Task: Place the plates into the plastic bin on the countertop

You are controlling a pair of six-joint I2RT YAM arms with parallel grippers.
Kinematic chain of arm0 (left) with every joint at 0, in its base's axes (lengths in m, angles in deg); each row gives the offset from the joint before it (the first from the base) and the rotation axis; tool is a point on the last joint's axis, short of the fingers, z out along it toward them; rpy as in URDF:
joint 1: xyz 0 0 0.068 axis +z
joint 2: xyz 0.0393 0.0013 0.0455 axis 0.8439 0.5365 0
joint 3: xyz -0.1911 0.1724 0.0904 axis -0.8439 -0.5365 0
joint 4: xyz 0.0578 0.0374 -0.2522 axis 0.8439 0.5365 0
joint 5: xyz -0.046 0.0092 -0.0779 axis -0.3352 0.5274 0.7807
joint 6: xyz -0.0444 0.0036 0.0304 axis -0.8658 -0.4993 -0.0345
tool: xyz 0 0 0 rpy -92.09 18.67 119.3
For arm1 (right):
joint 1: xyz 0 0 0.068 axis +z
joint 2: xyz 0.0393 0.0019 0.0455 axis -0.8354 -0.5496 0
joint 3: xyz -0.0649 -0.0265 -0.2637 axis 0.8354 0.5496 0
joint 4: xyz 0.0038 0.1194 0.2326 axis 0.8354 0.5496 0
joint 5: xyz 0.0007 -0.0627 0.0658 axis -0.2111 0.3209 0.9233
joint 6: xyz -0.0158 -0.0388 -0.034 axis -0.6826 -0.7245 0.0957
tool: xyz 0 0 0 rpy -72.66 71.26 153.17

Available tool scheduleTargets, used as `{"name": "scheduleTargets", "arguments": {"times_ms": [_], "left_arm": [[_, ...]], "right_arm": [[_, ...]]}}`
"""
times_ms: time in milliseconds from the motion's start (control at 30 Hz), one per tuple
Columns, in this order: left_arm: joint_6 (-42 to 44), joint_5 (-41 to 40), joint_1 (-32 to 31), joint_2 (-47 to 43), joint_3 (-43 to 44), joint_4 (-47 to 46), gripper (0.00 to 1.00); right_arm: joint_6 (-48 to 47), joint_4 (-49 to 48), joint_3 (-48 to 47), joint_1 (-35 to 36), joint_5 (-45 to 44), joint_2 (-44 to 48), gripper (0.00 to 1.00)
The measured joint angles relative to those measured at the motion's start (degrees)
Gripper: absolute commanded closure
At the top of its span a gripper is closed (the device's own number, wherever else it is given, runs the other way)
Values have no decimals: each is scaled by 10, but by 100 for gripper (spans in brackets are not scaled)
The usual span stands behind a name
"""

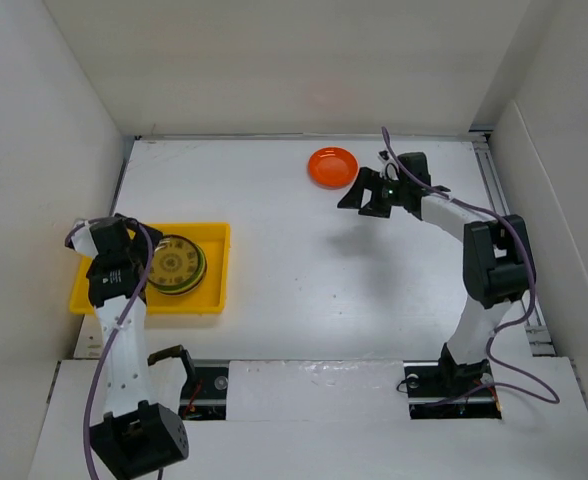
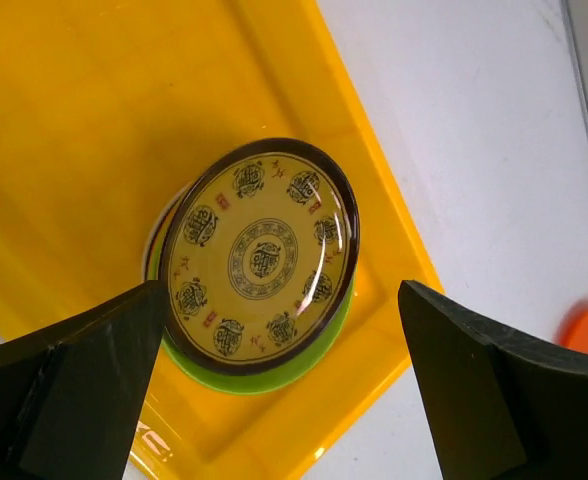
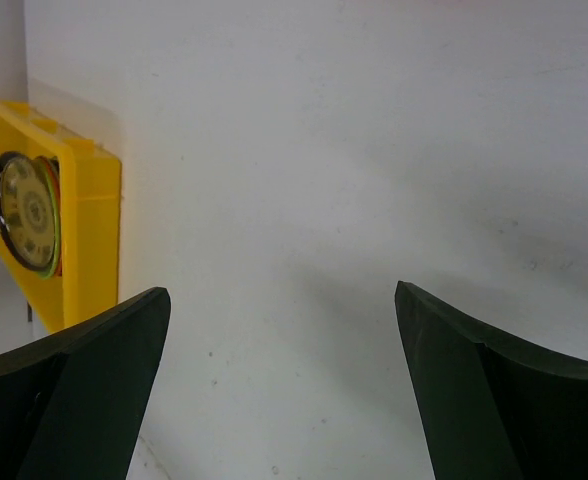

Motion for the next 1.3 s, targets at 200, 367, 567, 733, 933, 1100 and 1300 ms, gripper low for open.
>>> {"name": "scheduleTargets", "arguments": {"times_ms": [200, 367, 567, 733, 933, 1100, 1300], "left_arm": [[31, 36, 0, -52, 45, 24, 0], [71, 92, 0, -92, 59, 24, 0], [113, 165, 0, -103, 59, 19, 0], [131, 208, 0, -101, 54, 2, 0], [143, 233, 0, -100, 50, -4, 0], [147, 253, -8, -99, 49, -18, 0], [146, 340, -24, -21, 49, -76, 0]], "right_arm": [[34, -1, -42, -13, -29, -77, 0], [86, -8, -124, -30, -41, -170, 0], [153, -23, -230, -42, -65, -249, 15], [189, -21, -320, -45, -70, -319, 46], [223, -8, -378, -45, -70, -368, 88], [237, 5, -398, -45, -73, -384, 100], [216, 13, -329, -34, -99, -328, 100]]}}
